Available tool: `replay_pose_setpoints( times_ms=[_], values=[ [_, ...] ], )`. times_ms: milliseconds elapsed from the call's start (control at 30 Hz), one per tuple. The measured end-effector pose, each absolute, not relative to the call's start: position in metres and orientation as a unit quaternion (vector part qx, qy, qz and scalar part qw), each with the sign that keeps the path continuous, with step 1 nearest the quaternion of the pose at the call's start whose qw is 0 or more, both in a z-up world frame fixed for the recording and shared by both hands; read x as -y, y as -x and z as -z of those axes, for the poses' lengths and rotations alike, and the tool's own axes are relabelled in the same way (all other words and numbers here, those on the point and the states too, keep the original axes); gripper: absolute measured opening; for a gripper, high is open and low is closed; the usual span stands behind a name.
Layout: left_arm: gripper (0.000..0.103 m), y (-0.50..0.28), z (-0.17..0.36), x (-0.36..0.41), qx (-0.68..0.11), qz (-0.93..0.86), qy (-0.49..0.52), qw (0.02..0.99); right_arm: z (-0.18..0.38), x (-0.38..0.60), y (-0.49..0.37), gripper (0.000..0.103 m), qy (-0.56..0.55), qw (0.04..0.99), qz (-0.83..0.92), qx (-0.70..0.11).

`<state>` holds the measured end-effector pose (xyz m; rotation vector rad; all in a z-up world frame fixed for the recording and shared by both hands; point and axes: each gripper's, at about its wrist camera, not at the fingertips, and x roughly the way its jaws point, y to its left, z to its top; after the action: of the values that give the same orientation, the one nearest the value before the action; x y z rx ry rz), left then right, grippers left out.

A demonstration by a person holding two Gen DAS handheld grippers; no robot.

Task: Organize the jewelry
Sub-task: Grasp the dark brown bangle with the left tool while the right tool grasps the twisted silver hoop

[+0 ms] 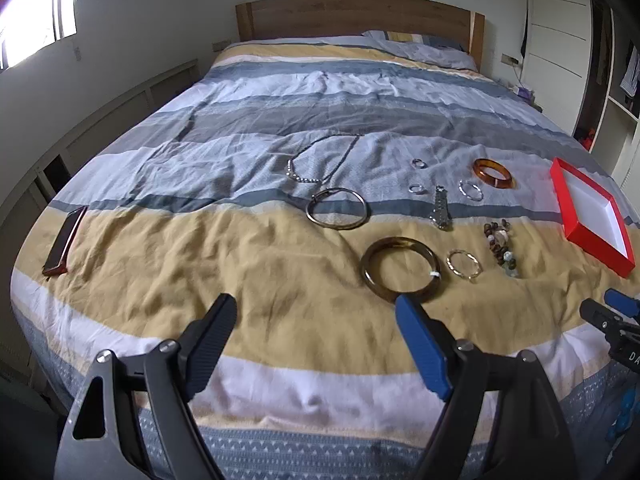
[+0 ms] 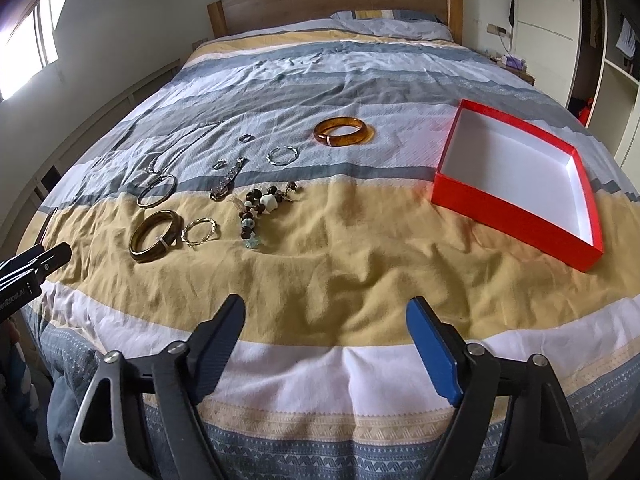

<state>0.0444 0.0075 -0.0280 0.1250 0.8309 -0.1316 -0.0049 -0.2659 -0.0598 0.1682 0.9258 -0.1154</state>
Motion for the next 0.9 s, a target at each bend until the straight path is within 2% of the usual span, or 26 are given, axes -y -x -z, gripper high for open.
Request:
replay_pose_setpoints(
  times_ms=[533, 567, 633, 733, 867, 900],
  values=[
    [0.076, -0.105, 0.064, 0.023, -0.440, 0.097, -0.075, 0.890, 0.071, 0.263, -0.023, 0.070, -0.098, 0.886, 0.010, -0.454],
    [0.074, -0.109, 0.068, 0.026, -0.446, 0.099, -0.076, 0.886, 0.072, 0.261, -0.026, 0.069, -0.099, 0.885, 0.003, -0.454],
    [0.062, -0.116, 0.077, 0.028, -0.458, 0.104, -0.076, 0.880, 0.073, 0.256, -0.031, 0.066, -0.100, 0.884, -0.012, -0.456],
    [0.049, -0.128, 0.092, 0.030, -0.481, 0.110, -0.072, 0.867, 0.075, 0.250, -0.037, 0.066, -0.098, 0.883, -0.025, -0.459],
    [0.035, -0.135, 0.105, 0.030, -0.495, 0.111, -0.072, 0.859, 0.077, 0.241, -0.044, 0.064, -0.096, 0.881, -0.042, -0.462],
    [0.027, -0.135, 0.106, 0.030, -0.495, 0.109, -0.073, 0.859, 0.077, 0.239, -0.046, 0.064, -0.097, 0.880, -0.047, -0.463]
  ],
)
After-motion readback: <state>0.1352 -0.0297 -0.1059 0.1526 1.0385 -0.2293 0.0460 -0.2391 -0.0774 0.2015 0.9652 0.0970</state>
